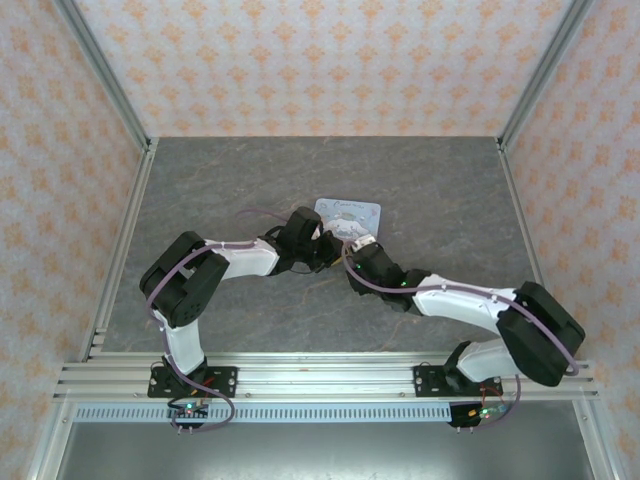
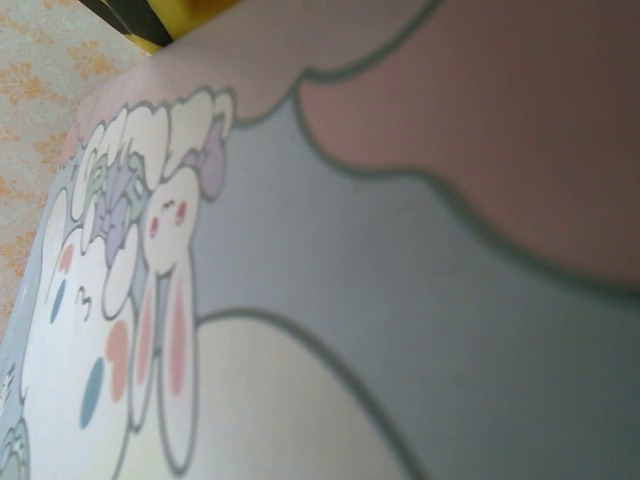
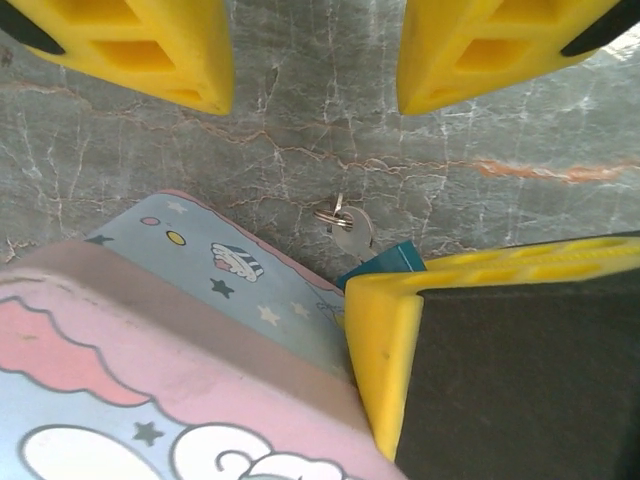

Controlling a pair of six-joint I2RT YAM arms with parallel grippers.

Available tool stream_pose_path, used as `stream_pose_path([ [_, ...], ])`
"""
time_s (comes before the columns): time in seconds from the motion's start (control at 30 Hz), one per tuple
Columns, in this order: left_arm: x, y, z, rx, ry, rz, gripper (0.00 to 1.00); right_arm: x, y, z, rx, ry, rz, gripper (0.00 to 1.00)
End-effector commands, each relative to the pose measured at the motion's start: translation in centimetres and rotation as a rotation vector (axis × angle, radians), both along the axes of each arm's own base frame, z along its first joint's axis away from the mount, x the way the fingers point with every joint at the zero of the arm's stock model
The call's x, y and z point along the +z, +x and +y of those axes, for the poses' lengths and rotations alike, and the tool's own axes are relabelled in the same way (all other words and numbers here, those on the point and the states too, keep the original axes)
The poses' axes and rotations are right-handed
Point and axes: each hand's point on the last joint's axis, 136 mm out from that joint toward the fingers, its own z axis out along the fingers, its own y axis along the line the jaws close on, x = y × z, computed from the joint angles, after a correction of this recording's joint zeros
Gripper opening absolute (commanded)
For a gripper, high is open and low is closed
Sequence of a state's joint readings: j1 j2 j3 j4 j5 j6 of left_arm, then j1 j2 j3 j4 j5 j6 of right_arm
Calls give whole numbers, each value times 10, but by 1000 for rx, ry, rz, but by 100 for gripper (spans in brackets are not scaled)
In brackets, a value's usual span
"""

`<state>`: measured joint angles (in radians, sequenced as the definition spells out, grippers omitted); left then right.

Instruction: Unlock a padlock with a key

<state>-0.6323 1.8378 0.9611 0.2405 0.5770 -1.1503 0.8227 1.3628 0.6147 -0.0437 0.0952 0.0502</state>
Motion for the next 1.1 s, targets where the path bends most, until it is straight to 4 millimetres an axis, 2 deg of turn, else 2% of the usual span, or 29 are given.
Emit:
stream_pose_path([
  [0.0, 7, -2, -5, -35, -25, 15, 0, 9, 13, 9, 25, -31, -59, 45],
  [0.47, 7, -3, -4, -33, -26, 16, 0, 0, 29, 19, 11, -71, -68, 39],
  [0.7, 8, -4, -4, -35, -29, 15, 0, 0, 37, 19, -12, -76, -78, 33],
  [0.83, 7, -4, -5, -35, -30, 17, 0, 0, 40, 16, -31, -60, -69, 26],
  [1.07, 6, -5, -5, -36, -31, 19, 0, 4, 42, 13, -44, 22, -34, 7],
])
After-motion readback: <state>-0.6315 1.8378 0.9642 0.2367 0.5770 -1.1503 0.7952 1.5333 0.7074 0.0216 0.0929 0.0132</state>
